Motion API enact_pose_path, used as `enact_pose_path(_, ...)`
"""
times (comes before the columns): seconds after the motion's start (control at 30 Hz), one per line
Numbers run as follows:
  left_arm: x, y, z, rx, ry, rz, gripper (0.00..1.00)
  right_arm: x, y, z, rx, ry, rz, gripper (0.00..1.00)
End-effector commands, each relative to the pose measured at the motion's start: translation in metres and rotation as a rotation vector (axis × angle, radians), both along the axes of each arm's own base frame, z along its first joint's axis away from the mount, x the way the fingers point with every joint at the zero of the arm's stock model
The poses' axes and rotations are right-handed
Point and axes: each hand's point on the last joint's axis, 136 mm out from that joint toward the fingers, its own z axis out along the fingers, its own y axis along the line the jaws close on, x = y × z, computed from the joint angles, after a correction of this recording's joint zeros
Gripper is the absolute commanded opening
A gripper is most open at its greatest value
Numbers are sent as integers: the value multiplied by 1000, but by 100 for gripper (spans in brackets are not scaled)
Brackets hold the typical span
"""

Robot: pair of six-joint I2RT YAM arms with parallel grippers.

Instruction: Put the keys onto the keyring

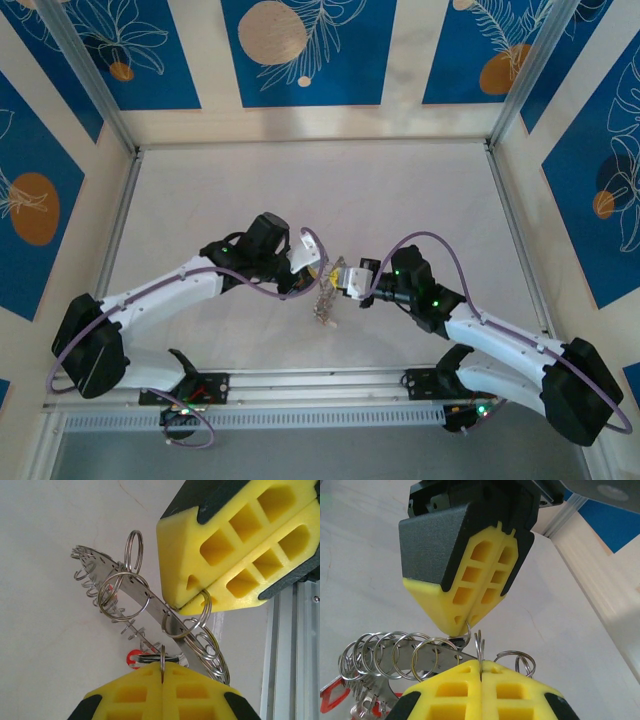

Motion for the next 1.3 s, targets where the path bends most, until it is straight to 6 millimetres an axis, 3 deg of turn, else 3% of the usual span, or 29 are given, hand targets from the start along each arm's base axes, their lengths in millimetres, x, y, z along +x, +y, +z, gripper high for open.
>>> enact_pose_path(0.0,1,-11,16,-46,-43,-48,0,3,3,9,2,-84,6,0)
enact_pose_path(0.3,-1,-8,15,-23,-63,-65,0,19,-3,4,-56,-119,-81,0)
enact_pose_path(0.57,3,-8,18,-20,-76,-52,0,8,6,3,-71,-144,-10,0)
enact_pose_path(1.27,8,-7,15,0,-82,-33,0,-1,15,5,-50,-136,31,0)
